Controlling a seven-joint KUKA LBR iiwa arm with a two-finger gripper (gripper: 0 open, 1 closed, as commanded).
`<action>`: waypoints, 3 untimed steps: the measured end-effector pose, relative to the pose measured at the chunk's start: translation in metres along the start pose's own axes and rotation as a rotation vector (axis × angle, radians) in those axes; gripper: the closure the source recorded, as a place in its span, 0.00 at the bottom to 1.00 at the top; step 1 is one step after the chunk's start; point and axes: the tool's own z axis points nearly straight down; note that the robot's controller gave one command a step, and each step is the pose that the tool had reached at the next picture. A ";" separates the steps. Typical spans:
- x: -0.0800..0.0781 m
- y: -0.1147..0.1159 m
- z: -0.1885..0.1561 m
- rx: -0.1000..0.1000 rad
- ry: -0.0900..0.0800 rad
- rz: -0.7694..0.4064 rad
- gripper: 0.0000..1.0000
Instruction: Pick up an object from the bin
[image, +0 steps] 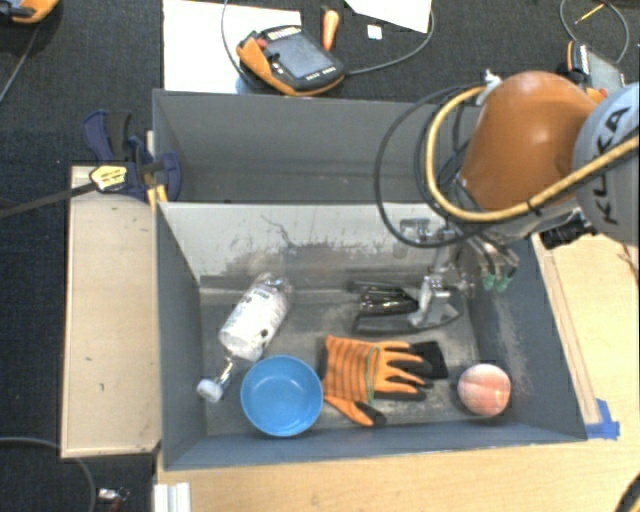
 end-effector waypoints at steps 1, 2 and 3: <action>0.000 0.000 0.000 0.000 0.000 0.000 0.00; 0.029 -0.012 0.074 0.000 -0.003 -0.395 0.00; 0.031 -0.003 0.083 0.001 -0.005 -0.506 0.00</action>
Offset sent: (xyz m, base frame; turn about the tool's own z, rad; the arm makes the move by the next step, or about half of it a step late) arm -0.0329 -0.0144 -0.0830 -0.4388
